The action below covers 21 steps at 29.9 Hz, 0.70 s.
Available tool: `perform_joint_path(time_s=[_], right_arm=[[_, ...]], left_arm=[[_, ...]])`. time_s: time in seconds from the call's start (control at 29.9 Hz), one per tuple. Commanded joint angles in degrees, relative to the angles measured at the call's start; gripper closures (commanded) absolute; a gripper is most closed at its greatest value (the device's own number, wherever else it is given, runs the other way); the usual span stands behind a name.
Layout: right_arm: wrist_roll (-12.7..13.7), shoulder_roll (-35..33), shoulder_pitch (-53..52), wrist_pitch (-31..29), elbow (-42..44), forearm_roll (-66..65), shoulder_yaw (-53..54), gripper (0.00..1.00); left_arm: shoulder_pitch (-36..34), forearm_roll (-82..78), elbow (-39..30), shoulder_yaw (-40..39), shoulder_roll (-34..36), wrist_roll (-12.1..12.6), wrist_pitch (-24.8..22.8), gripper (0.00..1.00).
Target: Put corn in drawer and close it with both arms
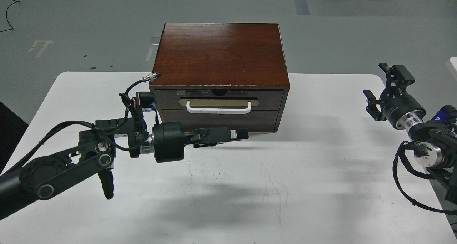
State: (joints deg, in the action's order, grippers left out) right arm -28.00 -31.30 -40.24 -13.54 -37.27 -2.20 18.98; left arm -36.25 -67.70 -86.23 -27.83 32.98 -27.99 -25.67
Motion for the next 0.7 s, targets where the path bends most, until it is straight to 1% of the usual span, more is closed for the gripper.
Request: perform_joint_path(time_s=[0.0,0.03,0.07,0.1,0.13,0.17,0.23,0.27,0.3,0.33,0.37,0.44,0.47,0.5,0.67], right_arm=[[0.00,-0.08,-0.10,-0.08,-0.08,0.00,0.00,0.02],[0.00,-0.08,-0.19,-0.09,-0.17,0.00,0.00,0.02],[0.00,0.01,-0.54,-0.17,-0.43,0.00,0.09,0.02],[0.00,0.27,-0.89,-0.52,-0.87,0.00,0.18,0.02],[0.00,0.19,-0.90,-0.61,-1.04,0.00,0.26,0.02],[0.00,0.27,-0.90,-0.61,-1.39,0.00,0.35,0.02],[0.00,0.36,-1.07,-0.61,-1.75,0.00,0.53,0.02],[0.00,0.36,-1.33,-0.61,-2.27,0.00,0.61,0.02],[0.00,0.36,-1.77,-0.61,-3.23,0.00,0.70,0.02],[0.00,0.36,-1.86,-0.61,-3.85,0.00,0.96,0.02],[0.00,0.36,-1.86,-0.53,-5.08,0.00,1.23,0.02],[0.00,0.28,-1.95,-0.44,-6.84,0.00,1.76,0.02],[0.00,0.10,-2.21,-0.18,-8.59,0.00,2.45,0.01],[0.00,0.19,-2.21,0.09,-9.91,0.09,2.98,0.00],[0.00,0.54,-2.74,1.84,-12.55,0.26,3.43,0.00]], left_arm=[[-1.62,10.97,0.17,-3.43,1.56,-0.01,2.36,0.02],[-2.32,12.40,1.23,-5.20,1.56,-0.01,3.42,0.02],[-3.11,14.42,4.20,-9.22,1.56,-0.01,6.30,0.02],[-3.56,15.91,8.32,-12.04,1.56,-0.01,7.55,0.02],[-3.82,16.97,11.06,-13.29,1.56,-0.01,7.39,0.02],[-4.35,20.55,16.65,-14.61,1.47,-0.01,6.26,0.02],[-4.44,26.01,21.78,-14.71,1.64,-0.01,5.19,0.02],[-4.09,32.48,25.81,-14.71,1.82,-0.01,5.10,0.02],[-3.74,39.59,29.07,-14.80,2.17,4.73,4.93,0.02],[-3.65,43.23,30.67,-14.80,2.52,7.39,5.01,0.02],[-3.04,50.14,33.64,-14.80,3.31,11.94,4.93,0.02],[-1.90,55.37,36.30,-14.80,3.93,15.75,4.75,0.02],[-1.28,59.39,37.70,-14.80,4.37,18.21,4.66,0.02],[-0.49,61.44,38.41,-14.80,4.89,19.45,4.75,0.02],[4.69,62.69,38.42,-15.41,5.16,19.20,4.75,0.02]])
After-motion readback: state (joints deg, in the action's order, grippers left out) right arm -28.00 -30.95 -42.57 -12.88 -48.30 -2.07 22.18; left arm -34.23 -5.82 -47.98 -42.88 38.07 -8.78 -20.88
